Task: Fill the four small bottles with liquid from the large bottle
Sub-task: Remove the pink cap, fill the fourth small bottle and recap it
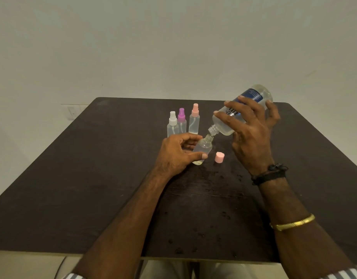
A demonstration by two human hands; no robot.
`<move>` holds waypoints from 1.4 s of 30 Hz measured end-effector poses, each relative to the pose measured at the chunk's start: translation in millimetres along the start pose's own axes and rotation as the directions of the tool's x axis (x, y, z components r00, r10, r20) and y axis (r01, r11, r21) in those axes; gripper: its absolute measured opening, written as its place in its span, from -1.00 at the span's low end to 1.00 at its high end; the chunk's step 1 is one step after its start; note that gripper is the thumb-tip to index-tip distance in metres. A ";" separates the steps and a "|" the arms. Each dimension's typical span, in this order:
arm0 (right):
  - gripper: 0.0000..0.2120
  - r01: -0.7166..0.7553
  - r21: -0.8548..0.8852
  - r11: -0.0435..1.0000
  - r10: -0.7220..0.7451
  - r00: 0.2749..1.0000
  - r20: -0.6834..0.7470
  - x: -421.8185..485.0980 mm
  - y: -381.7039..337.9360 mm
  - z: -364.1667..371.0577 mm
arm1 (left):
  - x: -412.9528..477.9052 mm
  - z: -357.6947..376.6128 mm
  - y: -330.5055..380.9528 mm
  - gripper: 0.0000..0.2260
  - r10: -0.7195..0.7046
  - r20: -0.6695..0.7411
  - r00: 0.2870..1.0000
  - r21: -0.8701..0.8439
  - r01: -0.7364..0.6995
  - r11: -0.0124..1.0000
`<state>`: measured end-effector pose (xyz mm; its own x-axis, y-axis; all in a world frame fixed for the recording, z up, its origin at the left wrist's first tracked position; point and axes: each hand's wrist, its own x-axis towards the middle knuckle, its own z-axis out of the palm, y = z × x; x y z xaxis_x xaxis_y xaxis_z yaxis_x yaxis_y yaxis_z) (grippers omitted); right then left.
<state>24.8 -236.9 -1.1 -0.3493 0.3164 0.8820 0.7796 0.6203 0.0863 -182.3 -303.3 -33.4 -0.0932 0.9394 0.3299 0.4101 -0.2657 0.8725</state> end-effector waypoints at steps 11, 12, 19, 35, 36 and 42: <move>-0.45 -0.004 0.002 1.000 0.004 0.999 0.039 -0.8 0.1 0.9 | -0.1 -0.1 1.2 -0.51 0.010 0.006 1.000 0.011 -0.010 1.000; -0.46 -0.006 0.006 1.000 0.005 0.999 0.039 -0.9 0.2 1.0 | 0.0 0.0 1.1 -0.51 0.009 0.006 1.000 0.010 -0.009 1.000; -0.45 -0.037 0.036 0.999 0.035 0.998 0.053 -2.8 0.5 2.4 | 1.0 0.2 -0.2 -0.51 0.005 -0.006 1.000 -0.010 -0.005 1.000; -0.30 -0.233 0.253 0.939 0.187 0.963 0.193 -8.4 1.1 1.5 | 4.6 4.5 -3.2 -0.51 -0.029 -0.095 0.995 -0.172 0.013 0.985; -0.29 -0.257 0.282 0.924 0.200 0.956 0.214 -9.1 1.1 2.0 | 4.8 4.5 -3.1 -0.52 -0.030 -0.102 0.994 -0.173 0.011 0.985; -0.25 -0.365 0.392 0.844 0.275 0.923 0.268 -11.8 -0.4 3.4 | 4.4 4.5 -2.9 -0.53 -0.027 -0.132 0.991 -0.175 0.004 0.985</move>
<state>26.9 -238.4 -13.1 -0.2477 0.6553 0.7136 0.5822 0.6894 -0.4310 -179.8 -297.4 -36.2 -0.2237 0.9094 0.3506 0.2449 -0.2958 0.9233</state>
